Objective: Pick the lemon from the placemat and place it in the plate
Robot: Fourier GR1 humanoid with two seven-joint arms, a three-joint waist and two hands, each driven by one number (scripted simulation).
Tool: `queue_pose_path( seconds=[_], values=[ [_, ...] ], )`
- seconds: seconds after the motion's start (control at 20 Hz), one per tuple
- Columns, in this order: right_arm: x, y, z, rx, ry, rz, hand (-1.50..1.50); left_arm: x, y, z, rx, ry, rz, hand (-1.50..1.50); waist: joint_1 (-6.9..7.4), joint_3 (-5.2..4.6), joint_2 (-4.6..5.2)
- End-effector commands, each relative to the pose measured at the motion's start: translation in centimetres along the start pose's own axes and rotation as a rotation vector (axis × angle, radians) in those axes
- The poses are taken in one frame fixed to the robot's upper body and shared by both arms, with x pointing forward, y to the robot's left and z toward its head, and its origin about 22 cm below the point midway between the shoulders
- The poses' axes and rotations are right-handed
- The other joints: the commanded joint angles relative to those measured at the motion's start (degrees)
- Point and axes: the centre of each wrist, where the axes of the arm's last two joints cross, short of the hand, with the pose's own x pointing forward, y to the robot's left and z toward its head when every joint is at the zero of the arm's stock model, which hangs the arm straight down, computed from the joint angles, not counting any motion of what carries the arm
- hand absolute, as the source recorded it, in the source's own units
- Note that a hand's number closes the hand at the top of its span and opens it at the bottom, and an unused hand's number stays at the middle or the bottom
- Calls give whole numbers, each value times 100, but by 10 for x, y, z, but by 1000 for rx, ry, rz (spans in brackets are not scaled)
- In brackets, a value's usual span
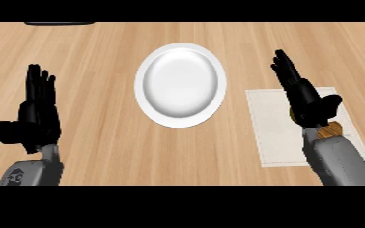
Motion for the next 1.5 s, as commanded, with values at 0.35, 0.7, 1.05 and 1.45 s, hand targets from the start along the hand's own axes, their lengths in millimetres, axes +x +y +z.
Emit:
queue_pose_path(
  seconds=[0.35,0.7,1.05,1.45],
  values=[
    [58,-163,21,0,-29,677,150,-15,5,7,-268,217,-144,0,-273,-171,132],
    [-83,-173,113,-242,-135,137,-150,-25,-16,12,-411,308,-140,0,13,-45,68],
    [-61,-200,103,-102,-41,391,-150,-13,5,-13,-415,319,-124,0,30,-63,26],
    [-23,-184,85,-25,71,485,-150,8,6,-4,-397,302,-161,0,17,-66,3]
  ],
)
